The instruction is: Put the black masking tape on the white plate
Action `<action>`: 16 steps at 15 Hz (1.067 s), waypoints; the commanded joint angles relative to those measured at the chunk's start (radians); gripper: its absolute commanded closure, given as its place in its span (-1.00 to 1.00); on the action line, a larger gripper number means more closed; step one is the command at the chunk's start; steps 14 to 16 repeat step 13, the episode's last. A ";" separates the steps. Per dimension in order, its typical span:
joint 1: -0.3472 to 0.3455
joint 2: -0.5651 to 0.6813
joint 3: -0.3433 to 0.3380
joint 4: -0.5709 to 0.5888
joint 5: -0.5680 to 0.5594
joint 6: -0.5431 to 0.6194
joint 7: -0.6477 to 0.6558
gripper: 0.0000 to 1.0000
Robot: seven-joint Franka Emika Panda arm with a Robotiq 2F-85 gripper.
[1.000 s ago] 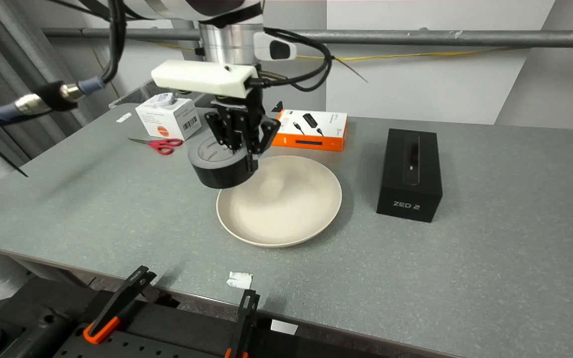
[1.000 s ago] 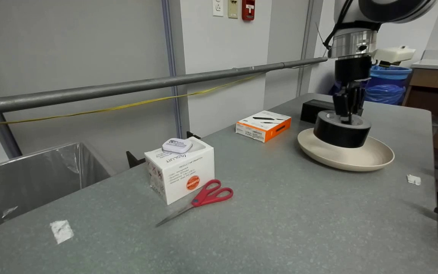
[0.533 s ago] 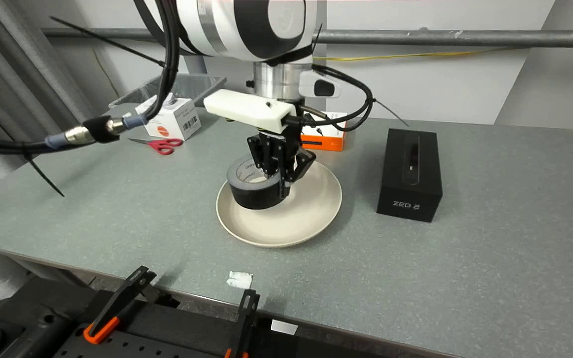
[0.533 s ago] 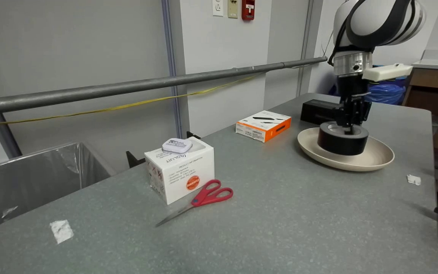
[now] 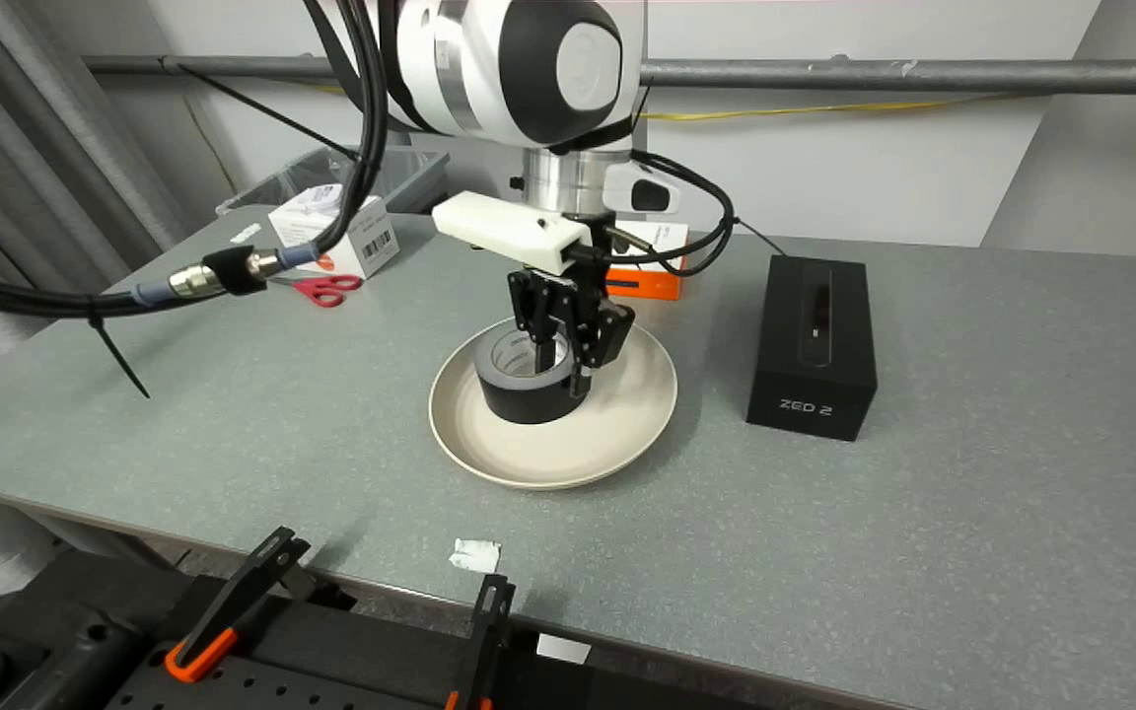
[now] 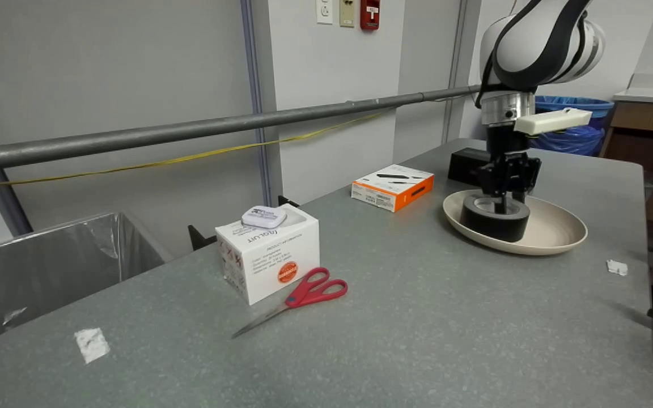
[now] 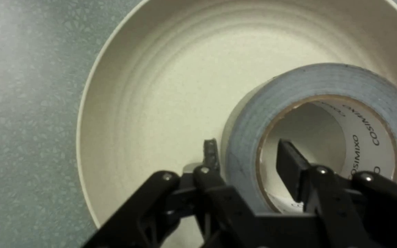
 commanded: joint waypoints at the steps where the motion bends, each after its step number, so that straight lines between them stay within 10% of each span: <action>1: -0.004 -0.043 0.013 -0.001 0.035 -0.055 -0.008 -0.65; 4: -0.002 -0.072 0.016 -0.009 0.039 -0.068 -0.007 -1.00; 16: 0.003 -0.081 0.026 0.001 0.054 -0.112 -0.045 -1.00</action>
